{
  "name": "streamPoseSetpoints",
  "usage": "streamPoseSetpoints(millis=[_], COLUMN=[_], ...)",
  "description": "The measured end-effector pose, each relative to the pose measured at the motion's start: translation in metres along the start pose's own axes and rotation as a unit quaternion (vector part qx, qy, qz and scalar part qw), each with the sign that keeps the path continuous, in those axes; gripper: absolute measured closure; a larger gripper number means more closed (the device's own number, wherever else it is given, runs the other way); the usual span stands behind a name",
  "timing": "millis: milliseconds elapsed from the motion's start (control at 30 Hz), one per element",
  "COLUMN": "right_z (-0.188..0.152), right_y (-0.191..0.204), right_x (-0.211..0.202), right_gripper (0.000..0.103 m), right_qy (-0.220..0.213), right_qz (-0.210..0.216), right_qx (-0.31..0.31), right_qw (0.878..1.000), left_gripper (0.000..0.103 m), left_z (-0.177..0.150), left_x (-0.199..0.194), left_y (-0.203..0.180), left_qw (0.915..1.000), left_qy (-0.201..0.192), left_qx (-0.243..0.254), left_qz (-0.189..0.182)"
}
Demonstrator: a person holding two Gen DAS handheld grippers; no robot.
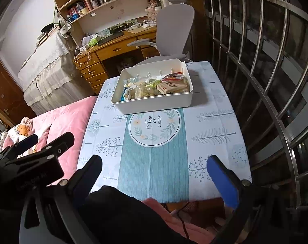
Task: Organize snacks
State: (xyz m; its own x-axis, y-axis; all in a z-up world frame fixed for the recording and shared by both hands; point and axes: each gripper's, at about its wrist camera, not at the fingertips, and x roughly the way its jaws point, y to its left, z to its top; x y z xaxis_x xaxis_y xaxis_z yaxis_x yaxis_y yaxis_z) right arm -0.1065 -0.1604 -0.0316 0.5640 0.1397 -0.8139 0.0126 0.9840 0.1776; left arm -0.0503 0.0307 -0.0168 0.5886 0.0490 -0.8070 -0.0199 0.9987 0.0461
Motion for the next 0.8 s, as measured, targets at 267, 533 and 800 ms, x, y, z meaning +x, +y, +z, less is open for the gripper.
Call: streamPoseSetpoints(millis=[267,533,800], right_z=[0.008,0.015,0.019], right_y=[-0.011,-0.015,-0.016], right_x=[0.006,0.014,0.019], right_gripper=[0.000,0.000,0.000], right_qy=[0.006,0.014,0.020], right_qz=[-0.008,-0.010,-0.006], right_qx=[0.007,0.004,0.004], right_qw=[1.000,1.000,1.000], left_gripper=[0.001,0.001,0.001], left_z=[0.007,0.013,0.016], left_x=[0.007,0.013,0.016], left_y=[-0.007,-0.010,-0.011], left_qw=[1.0000,1.0000,1.0000], left_qy=[-0.001,-0.001,0.000], left_qx=[0.002,0.001,0.001], left_qz=[-0.004,-0.002,0.000])
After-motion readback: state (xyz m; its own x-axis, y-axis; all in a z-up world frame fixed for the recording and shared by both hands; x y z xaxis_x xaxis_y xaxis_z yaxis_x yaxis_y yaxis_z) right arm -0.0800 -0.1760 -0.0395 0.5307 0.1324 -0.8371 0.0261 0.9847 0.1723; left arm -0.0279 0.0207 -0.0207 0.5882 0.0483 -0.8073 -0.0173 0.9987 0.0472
